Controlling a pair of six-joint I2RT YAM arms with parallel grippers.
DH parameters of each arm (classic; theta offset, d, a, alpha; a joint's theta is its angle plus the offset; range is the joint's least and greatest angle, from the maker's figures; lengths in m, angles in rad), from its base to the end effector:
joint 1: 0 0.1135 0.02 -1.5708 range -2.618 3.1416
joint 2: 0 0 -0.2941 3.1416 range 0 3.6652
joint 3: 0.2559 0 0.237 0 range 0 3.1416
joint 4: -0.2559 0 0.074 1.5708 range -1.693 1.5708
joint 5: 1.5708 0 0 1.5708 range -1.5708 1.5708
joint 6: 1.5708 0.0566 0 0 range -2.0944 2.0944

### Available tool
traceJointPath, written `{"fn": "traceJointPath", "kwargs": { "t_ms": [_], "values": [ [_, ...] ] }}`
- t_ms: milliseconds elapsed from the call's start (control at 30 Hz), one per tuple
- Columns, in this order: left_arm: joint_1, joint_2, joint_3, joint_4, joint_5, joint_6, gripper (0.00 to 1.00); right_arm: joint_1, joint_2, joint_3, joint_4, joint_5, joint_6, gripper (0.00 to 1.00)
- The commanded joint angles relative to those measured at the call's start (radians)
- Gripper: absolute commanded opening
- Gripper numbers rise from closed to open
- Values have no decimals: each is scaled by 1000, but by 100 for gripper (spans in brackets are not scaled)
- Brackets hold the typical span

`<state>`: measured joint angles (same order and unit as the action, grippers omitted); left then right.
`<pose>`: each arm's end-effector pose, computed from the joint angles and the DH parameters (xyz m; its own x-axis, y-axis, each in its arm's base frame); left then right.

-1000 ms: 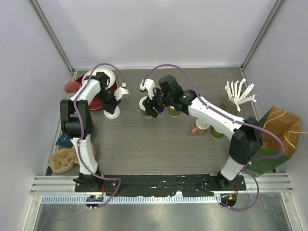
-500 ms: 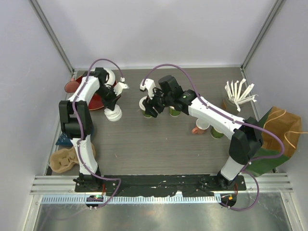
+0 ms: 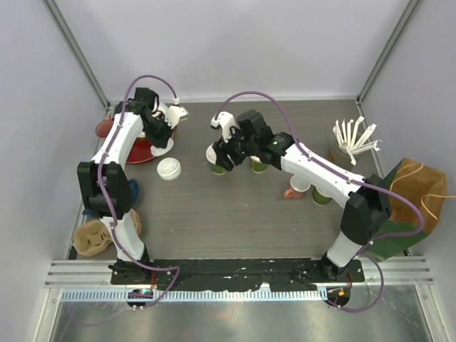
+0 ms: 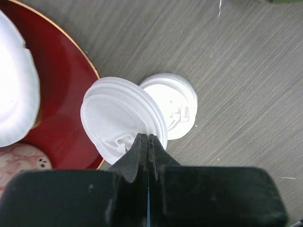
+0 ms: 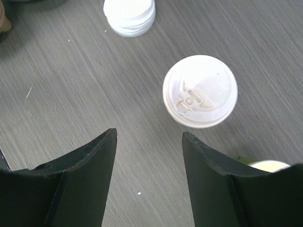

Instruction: Pack the takeout coffee

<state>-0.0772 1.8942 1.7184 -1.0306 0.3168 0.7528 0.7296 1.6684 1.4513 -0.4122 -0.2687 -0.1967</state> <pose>0.3927 -0.0481 0.2919 -0.5540 0.6945 -0.4591 0.7712 0.6359 0.0312 0.2803 0.2708 0.3397 -0.2734 -0.4973 -0.8234 -0.8729 0.4879 -0.0048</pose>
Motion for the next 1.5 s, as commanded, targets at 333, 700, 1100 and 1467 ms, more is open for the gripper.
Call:
{"fn": "traceJointPath", "kwargs": {
  "t_ms": [333,700,1100,1467],
  "values": [
    [-488,-143,243,26,-168,-135,0,-465,-346,-169,101,126,407,62],
    [-777,284,649,-77,-398,-92,0,-630,-461,-298,98,85,395,62],
    [-825,344,636,-34,-367,-102,0,-654,-473,-309,76,66,364,62],
    [-843,399,693,-10,-352,-116,0,-656,-495,-312,72,54,359,62]
  ]
}}
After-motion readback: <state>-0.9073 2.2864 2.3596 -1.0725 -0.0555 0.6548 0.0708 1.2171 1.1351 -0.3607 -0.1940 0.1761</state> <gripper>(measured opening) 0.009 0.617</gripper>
